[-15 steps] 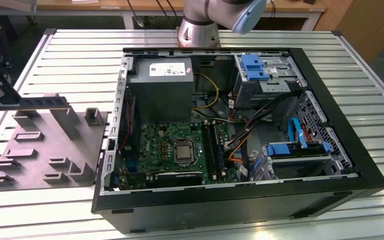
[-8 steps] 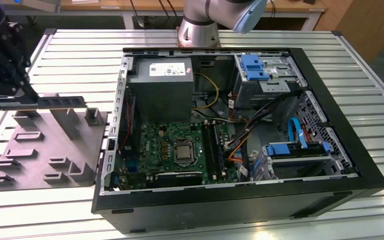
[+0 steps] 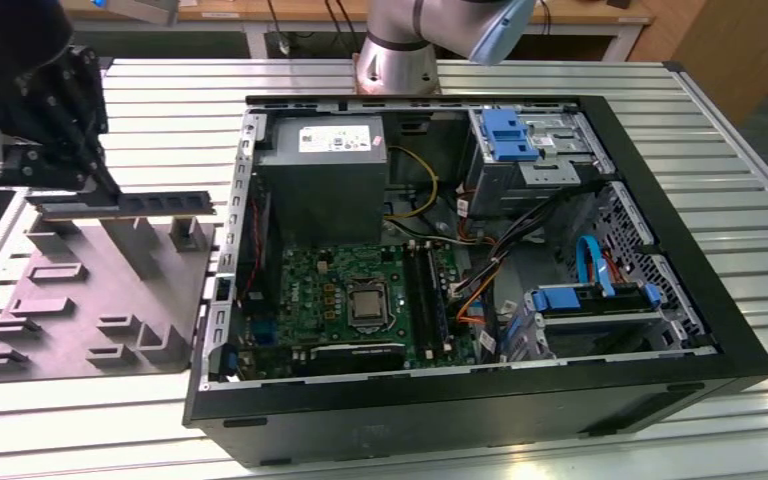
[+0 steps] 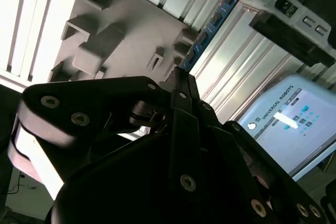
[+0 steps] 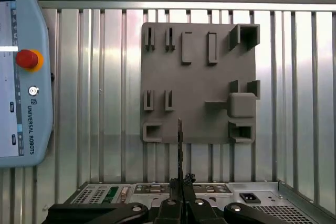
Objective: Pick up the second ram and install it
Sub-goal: 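Pick up the second ram and move it above second insertion slot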
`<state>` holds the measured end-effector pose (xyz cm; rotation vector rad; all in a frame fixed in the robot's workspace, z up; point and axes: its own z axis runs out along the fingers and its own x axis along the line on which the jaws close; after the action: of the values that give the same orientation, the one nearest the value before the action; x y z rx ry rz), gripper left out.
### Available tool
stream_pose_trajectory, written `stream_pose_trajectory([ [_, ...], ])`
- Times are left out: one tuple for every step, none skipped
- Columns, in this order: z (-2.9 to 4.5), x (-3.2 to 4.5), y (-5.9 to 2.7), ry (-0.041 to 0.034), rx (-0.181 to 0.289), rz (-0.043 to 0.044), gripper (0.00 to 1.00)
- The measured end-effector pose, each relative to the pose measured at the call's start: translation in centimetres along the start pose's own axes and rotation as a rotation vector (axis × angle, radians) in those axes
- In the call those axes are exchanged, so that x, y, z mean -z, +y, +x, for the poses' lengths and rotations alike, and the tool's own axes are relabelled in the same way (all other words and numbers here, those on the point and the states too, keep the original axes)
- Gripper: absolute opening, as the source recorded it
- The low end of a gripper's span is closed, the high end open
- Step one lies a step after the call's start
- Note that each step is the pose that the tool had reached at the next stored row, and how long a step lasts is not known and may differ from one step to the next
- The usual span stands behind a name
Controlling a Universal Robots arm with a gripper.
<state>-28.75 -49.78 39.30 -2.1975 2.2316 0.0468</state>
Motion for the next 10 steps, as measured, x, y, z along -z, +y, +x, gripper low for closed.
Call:
stream_pose_trajectory([
  [-0.01, 0.0, -0.4, 0.0, 0.0, 0.0, 0.12],
  [-0.01, 0.0, -0.82, -0.0001, 0.0, 0.0, 0.12],
  [-0.02, 0.0, -1.31, -0.0001, 0.0, 0.0, 0.12],
  [-0.03, 0.01, -1.76, -0.0001, 0.0, 0.0, 0.12],
  [-0.04, 0.01, -2.2, -0.0001, 0.0, -0.0001, 0.12],
  [-0.04, 0.02, -2.64, 0.0001, 0.0, -0.0003, 0.12],
  [-0.05, 0.02, -3.07, 0.0, 0.0, -0.0003, 0.12],
  [-0.05, 0.02, -3.49, -0.0001, 0.0, -0.0002, 0.12],
  [-0.06, 0.02, -3.87, -0.0001, 0.0, -0.0002, 0.12],
  [-0.07, 0.02, -4.27, -0.0001, 0.0, -0.0002, 0.12],
])
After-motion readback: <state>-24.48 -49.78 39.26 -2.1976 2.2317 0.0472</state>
